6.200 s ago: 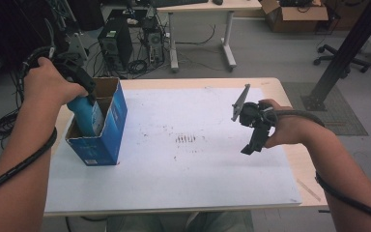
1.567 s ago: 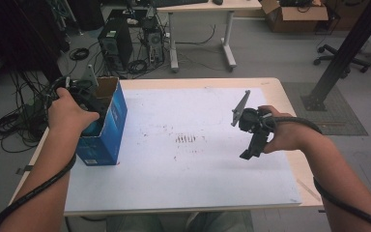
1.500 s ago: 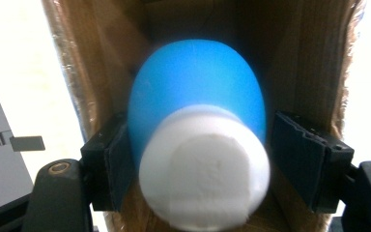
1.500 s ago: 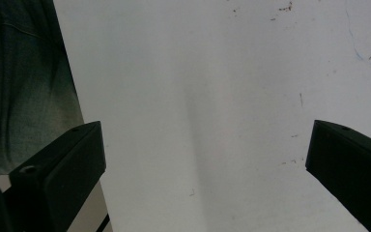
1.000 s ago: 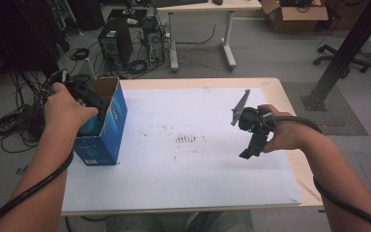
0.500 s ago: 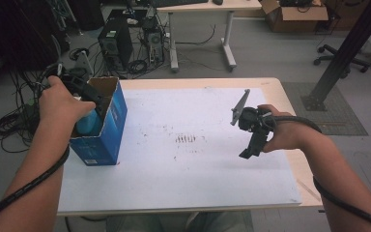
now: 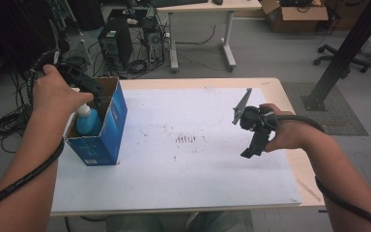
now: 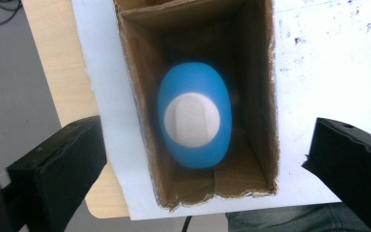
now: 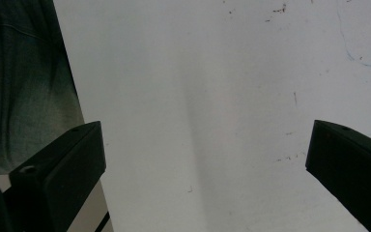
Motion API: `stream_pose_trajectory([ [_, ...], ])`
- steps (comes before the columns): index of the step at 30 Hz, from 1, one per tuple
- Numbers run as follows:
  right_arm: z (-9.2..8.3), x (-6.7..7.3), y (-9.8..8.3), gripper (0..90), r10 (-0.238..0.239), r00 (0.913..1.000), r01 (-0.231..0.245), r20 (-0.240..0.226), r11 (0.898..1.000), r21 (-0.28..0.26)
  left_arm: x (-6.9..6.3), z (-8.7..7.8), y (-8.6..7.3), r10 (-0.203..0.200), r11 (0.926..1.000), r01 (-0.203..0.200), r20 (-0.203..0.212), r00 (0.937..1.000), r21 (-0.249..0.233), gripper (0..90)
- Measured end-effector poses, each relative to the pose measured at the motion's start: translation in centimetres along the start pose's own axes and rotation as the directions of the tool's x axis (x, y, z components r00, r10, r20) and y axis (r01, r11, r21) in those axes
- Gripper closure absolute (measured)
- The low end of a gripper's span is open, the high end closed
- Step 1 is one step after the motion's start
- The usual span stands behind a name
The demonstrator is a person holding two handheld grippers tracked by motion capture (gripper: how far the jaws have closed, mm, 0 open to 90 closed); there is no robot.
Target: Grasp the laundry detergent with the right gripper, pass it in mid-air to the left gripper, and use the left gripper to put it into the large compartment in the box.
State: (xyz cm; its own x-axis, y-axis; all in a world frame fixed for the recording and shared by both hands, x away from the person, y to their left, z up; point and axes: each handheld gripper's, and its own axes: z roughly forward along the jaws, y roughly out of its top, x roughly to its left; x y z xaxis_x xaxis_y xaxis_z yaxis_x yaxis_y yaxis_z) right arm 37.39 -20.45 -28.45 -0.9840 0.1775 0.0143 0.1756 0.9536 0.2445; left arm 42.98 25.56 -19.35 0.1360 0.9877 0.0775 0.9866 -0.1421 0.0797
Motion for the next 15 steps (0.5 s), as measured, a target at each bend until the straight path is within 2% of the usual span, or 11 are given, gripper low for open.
stream_pose_trajectory([
  [4,-0.1,0.0,0.0,0.3,0.0,1.0,0.0,0.001,1.0,0.0,-0.3,-0.9,0.2,0.029,0.9996,-0.029,0.004,0.9996,-0.007,0.2],
  [8,-0.4,-0.1,0.0,0.3,0.004,1.0,-0.004,0.004,1.0,-0.005,-1.0,-2.0,0.5,0.085,0.9961,-0.085,0.014,0.9962,-0.024,0.2],
  [11,-0.6,-0.2,0.0,0.3,0.007,0.9999,-0.007,0.007,1.0,-0.006,-2.0,-2.5,0.8,0.167,0.986,-0.167,0.013,0.9859,-0.003,0.2],
  [15,-0.8,-0.3,0.1,0.3,0.006,0.9999,-0.005,0.012,1.0,-0.009,-3.5,-3.2,1.1,0.257,0.9664,-0.257,0.05,0.9651,-0.011,0.2],
])
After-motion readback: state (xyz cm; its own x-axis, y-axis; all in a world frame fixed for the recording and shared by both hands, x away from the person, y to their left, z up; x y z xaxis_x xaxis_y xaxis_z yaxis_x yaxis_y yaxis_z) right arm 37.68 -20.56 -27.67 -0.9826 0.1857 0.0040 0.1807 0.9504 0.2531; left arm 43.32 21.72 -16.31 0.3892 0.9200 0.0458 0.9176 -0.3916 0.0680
